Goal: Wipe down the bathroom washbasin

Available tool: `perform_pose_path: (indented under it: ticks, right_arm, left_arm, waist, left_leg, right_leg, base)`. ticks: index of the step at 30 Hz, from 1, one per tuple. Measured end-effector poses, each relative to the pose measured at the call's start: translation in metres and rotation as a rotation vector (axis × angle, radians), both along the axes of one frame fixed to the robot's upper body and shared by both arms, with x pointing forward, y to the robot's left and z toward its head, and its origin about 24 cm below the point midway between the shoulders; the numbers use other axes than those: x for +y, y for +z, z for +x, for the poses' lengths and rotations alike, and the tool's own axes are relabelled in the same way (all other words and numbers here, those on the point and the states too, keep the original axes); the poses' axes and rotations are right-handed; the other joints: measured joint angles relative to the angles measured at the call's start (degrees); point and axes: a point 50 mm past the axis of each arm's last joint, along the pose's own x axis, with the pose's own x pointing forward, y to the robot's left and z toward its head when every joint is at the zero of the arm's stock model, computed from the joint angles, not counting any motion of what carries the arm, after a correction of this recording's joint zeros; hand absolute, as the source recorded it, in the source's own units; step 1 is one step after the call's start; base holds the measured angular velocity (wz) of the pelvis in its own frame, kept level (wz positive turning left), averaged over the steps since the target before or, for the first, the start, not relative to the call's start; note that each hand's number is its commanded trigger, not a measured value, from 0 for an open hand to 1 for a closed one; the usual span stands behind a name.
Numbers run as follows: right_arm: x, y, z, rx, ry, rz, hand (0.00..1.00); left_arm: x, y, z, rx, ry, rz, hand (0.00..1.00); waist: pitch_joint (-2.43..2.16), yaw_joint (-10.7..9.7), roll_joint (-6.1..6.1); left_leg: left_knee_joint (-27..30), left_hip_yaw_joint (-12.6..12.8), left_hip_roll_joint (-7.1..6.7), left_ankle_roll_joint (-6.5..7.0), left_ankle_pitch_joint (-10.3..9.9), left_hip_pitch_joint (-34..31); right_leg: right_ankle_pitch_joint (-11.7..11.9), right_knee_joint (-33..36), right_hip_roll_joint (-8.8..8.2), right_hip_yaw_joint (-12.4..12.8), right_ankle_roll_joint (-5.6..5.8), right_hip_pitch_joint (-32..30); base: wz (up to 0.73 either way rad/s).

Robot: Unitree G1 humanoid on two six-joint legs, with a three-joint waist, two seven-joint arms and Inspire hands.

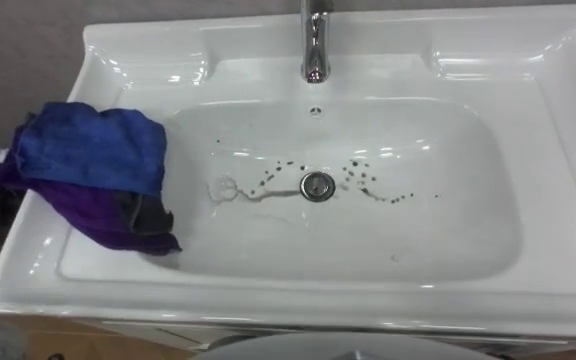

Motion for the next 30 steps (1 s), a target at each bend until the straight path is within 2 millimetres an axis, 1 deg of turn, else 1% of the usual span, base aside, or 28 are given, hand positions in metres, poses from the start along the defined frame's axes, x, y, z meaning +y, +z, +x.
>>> perform_pose_path:
  ticks: [2,3,4,5,6,7,9,11,12,13,14,18,20,21,24,25,30]
  right_arm:
    - [0.000,0.000,-0.001,-0.004,0.014,-0.002,0.00]
    - [0.000,0.000,0.000,-0.007,0.019,-0.002,0.00]
    - [0.000,0.000,0.001,-0.013,0.028,-0.003,0.00]
    - [0.000,0.000,0.001,-0.020,0.030,-0.002,0.00]
    - [0.000,0.000,0.001,-0.021,0.029,0.000,0.00]
    - [0.001,0.000,0.001,-0.025,0.019,0.008,0.00]
    - [0.002,0.000,0.001,-0.031,-0.001,0.017,0.00]
    - [0.003,0.000,0.000,-0.032,-0.002,0.028,0.00]
    - [0.002,0.000,0.000,-0.032,-0.001,0.030,0.00]
    - [0.003,0.000,0.000,-0.032,0.000,0.034,0.00]
    - [0.003,0.000,0.000,-0.035,0.002,0.038,0.00]
    - [0.003,0.000,0.000,-0.041,0.000,0.044,0.00]
    - [0.004,-0.001,0.000,-0.043,0.005,0.047,0.00]
    - [0.004,-0.001,0.001,-0.044,0.008,0.048,0.00]
    - [0.005,-0.001,0.003,-0.043,0.013,0.051,0.00]
    - [0.006,-0.001,0.004,-0.046,0.014,0.054,0.00]
    - [0.007,-0.002,0.001,-0.038,0.018,0.065,0.00]
  left_arm:
    - [0.001,0.022,0.014,-0.057,-0.037,0.109,0.00]
    - [0.002,0.026,0.017,-0.062,-0.048,0.137,0.00]
    - [0.002,0.034,0.024,-0.078,-0.067,0.178,0.00]
    - [0.001,0.042,0.028,-0.100,-0.084,0.209,0.00]
    - [0.000,0.046,0.030,-0.109,-0.093,0.225,0.00]
    - [-0.001,0.052,0.033,-0.117,-0.110,0.262,0.00]
    - [-0.002,0.059,0.035,-0.109,-0.133,0.318,0.00]
    - [-0.005,0.067,0.039,-0.105,-0.161,0.375,0.00]
    - [-0.006,0.070,0.040,-0.111,-0.169,0.386,0.00]
    - [-0.009,0.074,0.044,-0.119,-0.189,0.410,0.00]
    - [-0.014,0.079,0.048,-0.134,-0.215,0.430,0.00]
    - [-0.030,0.087,0.062,-0.145,-0.324,0.489,0.00]
    - [-0.039,0.092,0.071,-0.139,-0.392,0.534,0.00]
    - [-0.042,0.092,0.072,-0.136,-0.406,0.545,0.00]
    - [-0.051,0.092,0.079,-0.088,-0.484,0.601,0.00]
    - [-0.055,0.091,0.082,-0.074,-0.522,0.611,0.00]
    - [-0.070,0.082,0.091,-0.040,-0.656,0.602,0.00]
  waist:
    - [0.15,0.0,-0.02]
    - [0.24,-0.1,0.04]
    - [0.43,-0.1,0.18]
    - [0.83,-0.3,-0.25]
    - [0.70,-0.4,-0.01]
    - [0.93,-0.7,-0.27]
    - [0.94,-1.5,-0.30]
    - [0.90,-2.3,-0.23]
    - [0.78,-2.5,-0.06]
    - [0.86,-2.9,-0.26]
    - [0.76,-3.3,-0.11]
    - [0.75,-3.4,0.01]
    - [0.82,-4.0,-0.05]
    - [0.86,-4.3,-0.05]
    - [0.96,-5.8,-0.20]
    - [0.91,-6.3,-0.27]
    - [1.01,-6.8,-0.52]
  left_leg:
    - [-0.1,0.1,0.00,0.00,0.0,0.2]
    - [-0.1,0.2,0.00,0.00,0.0,0.3]
    - [-0.1,0.3,0.01,0.00,0.0,0.2]
    - [-0.1,0.3,-0.01,0.00,0.0,0.2]
    - [-0.1,0.3,-0.03,0.00,0.0,0.2]
    - [-0.1,0.4,0.04,0.00,0.0,0.1]
    - [-0.1,0.3,0.11,-0.02,0.0,0.0]
    - [-0.2,0.3,0.12,-0.05,0.0,-0.1]
    - [-0.3,0.4,0.12,-0.06,0.0,0.0]
    - [-0.4,0.4,0.11,-0.06,0.0,0.1]
    - [-0.3,0.4,0.08,-0.06,0.0,0.2]
    - [-0.3,0.9,0.09,-0.04,0.0,0.5]
    - [-0.4,1.0,0.09,-0.04,0.0,0.7]
    - [-0.4,1.0,0.09,-0.04,0.0,0.7]
    - [-0.5,1.2,0.11,-0.03,0.0,0.7]
    - [-0.7,1.2,0.11,-0.04,0.0,0.7]
    - [-1.0,2.0,0.23,-0.04,0.0,1.1]
  right_leg:
    - [0.0,0.0,0.04,0.8,0.00,0.0]
    - [0.0,-0.1,0.06,1.0,0.00,0.0]
    - [0.0,-0.2,0.07,1.0,0.00,0.0]
    - [0.0,-0.5,0.08,1.1,0.00,0.0]
    - [0.0,-0.8,0.11,1.1,0.00,0.1]
    - [0.0,-0.9,0.20,1.3,0.01,0.0]
    - [0.0,-0.9,0.29,1.4,0.01,-0.1]
    - [0.0,-1.0,0.36,1.2,0.01,-0.1]
    - [0.0,-1.0,0.37,1.2,0.01,-0.1]
    - [0.0,-1.0,0.37,1.2,0.01,0.0]
    - [0.0,-1.0,0.38,1.4,0.02,0.0]
    - [0.1,-1.1,0.39,2.5,0.11,0.0]
    - [0.1,-1.1,0.40,3.1,0.11,0.0]
    - [0.1,-1.1,0.41,3.3,0.11,0.0]
    - [0.1,-1.5,0.46,3.2,0.17,0.1]
    - [0.2,-2.0,0.49,3.2,0.30,0.3]
    - [0.2,-1.9,0.67,4.3,0.32,0.2]
  base:
    - [-0.08]
    - [-0.08]
    - [-0.07]
    - [-0.08]
    - [-0.08]
    - [-0.04]
    - [0.00]
    - [0.00]
    - [0.00]
    - [0.00]
    - [0.00]
    - [-0.09]
    - [-0.07]
    - [0.00]
    - [-0.02]
    - [-0.03]
    - [-0.09]
